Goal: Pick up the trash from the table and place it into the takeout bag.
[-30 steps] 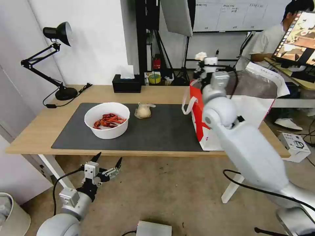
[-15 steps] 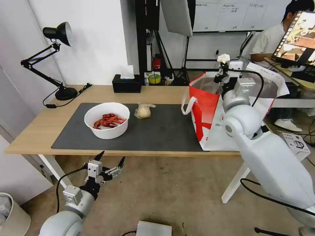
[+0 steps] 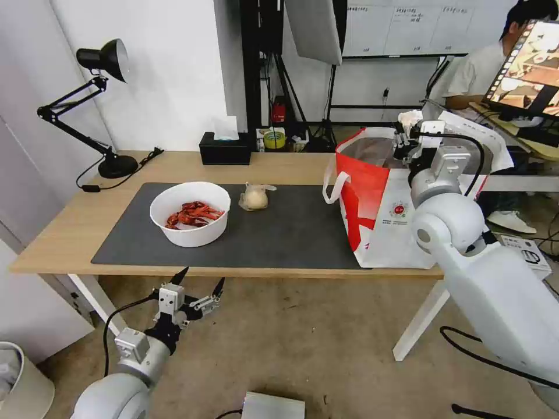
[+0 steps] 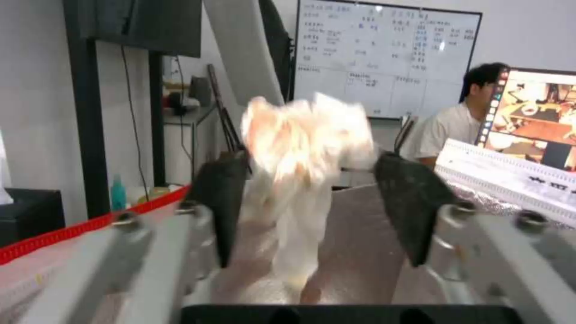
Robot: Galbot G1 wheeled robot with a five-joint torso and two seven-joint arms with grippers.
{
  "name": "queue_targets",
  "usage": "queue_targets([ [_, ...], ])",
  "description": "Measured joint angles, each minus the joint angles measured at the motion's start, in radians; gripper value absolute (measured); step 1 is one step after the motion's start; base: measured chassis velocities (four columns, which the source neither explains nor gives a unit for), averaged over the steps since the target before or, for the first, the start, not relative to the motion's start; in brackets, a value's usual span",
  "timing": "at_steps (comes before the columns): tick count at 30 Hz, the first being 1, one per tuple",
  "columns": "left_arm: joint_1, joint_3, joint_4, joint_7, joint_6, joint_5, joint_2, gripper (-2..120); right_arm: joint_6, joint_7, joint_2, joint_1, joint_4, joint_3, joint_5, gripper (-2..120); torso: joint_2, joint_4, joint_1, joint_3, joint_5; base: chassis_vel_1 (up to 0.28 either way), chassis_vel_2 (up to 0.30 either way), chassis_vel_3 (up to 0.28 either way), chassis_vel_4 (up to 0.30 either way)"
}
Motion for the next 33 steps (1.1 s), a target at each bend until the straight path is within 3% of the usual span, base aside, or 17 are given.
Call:
queue_targets([
  [7,0.002,-0.004,-0.002,-0.001,0.0,0.0,0.001,100,-0.011,-0.003,0.001,-0.002,-0.003,-0.002,0.002,88,0.0,0.0,0.0,0.0,0.0,0.0,0.0,0.0,0.0],
  [11,0.001,-0.004,-0.002,-0.001,0.001,0.0,0.001,100,-0.011,-0.017,-0.001,-0.002,-0.001,-0.002,0.012,98,0.0,0.0,0.0,0.0,0.0,0.0,0.0,0.0,0.0],
  [19,0.001,0.0,-0.002,-0.001,0.001,0.0,-0.001,100,0.077,-0.123,-0.011,0.02,0.014,-0.014,0.076,100,0.0,-0.0001,0.0,0.0,-0.0001,0.0,0.0,0.0,0.0],
  [24,-0.001,0.001,-0.002,-0.001,0.001,0.0,-0.002,100,0.146,-0.307,-0.026,0.043,0.027,-0.063,0.166,100,0.0,0.0001,0.0,0.0,-0.0001,0.0,0.0,0.0,0.0],
  [26,-0.002,0.001,-0.002,-0.001,0.001,0.0,-0.002,100,0.15,-0.334,-0.03,0.046,0.028,-0.072,0.175,100,0.0,0.0001,0.0,0.0,-0.0001,0.0,0.0,0.0,0.0],
  [28,-0.007,0.002,-0.002,-0.001,0.001,-0.003,-0.001,100,0.158,-0.44,-0.051,0.049,0.043,-0.118,0.214,100,0.0,0.0,0.0,0.0,-0.0001,0.0,0.0,0.0,0.0],
  [33,-0.008,-0.001,-0.002,-0.001,0.001,-0.006,0.001,100,0.158,-0.495,-0.069,0.014,0.061,-0.154,0.212,100,0.0,0.0001,0.0,0.0,-0.0001,0.0,0.0,0.0,0.0],
])
